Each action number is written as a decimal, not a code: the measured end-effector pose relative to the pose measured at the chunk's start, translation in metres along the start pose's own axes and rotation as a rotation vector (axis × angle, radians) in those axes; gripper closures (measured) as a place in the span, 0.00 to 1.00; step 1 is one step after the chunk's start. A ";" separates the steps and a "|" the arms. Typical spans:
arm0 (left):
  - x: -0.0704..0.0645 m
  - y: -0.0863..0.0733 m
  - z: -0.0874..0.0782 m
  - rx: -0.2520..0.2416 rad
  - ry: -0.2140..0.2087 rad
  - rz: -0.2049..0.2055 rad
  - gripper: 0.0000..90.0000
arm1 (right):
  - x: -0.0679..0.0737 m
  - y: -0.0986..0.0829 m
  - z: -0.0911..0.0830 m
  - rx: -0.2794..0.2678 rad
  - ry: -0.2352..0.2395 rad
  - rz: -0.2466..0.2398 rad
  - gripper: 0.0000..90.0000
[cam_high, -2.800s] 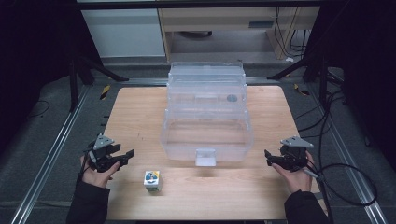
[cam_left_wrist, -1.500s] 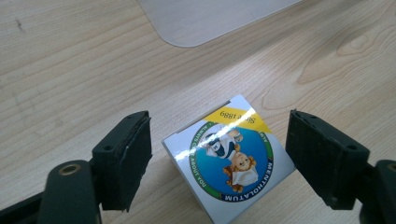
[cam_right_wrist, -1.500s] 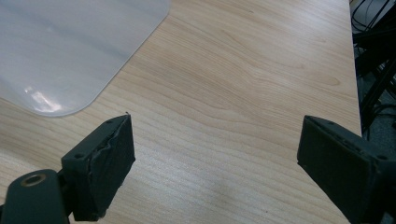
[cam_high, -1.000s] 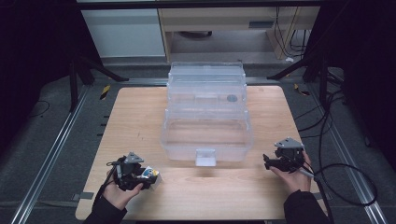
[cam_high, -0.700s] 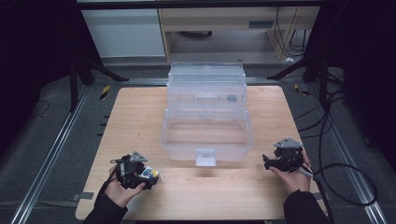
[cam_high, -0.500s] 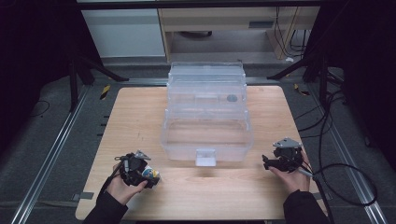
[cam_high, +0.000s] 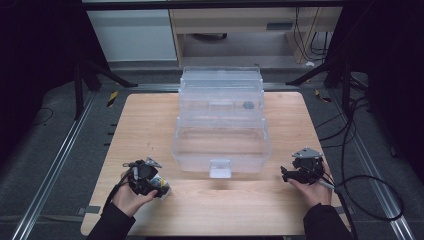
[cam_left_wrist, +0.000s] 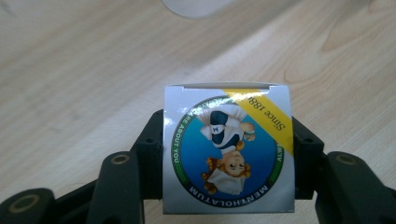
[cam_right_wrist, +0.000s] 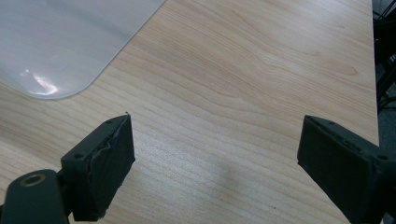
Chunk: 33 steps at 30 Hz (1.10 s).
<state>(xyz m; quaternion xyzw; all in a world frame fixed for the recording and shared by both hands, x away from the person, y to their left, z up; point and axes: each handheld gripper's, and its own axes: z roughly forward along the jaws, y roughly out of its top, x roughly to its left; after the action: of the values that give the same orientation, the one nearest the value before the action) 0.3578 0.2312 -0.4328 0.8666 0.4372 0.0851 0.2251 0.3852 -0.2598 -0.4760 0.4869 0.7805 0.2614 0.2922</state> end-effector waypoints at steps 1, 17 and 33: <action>0.004 0.000 -0.004 -0.016 0.016 -0.011 0.49 | 0.000 0.000 0.000 -0.001 -0.001 0.000 0.12; 0.079 -0.022 0.001 0.025 0.157 -0.206 0.49 | 0.001 0.001 0.000 -0.009 0.023 -0.026 0.22; 0.065 -0.005 -0.051 -0.245 0.170 -0.171 0.40 | -0.010 0.021 -0.027 -0.139 0.031 0.012 0.40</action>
<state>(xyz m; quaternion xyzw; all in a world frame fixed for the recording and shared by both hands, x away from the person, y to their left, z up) 0.3760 0.3015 -0.3932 0.7820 0.5129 0.1912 0.2979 0.3820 -0.2638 -0.4408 0.4660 0.7620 0.3243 0.3114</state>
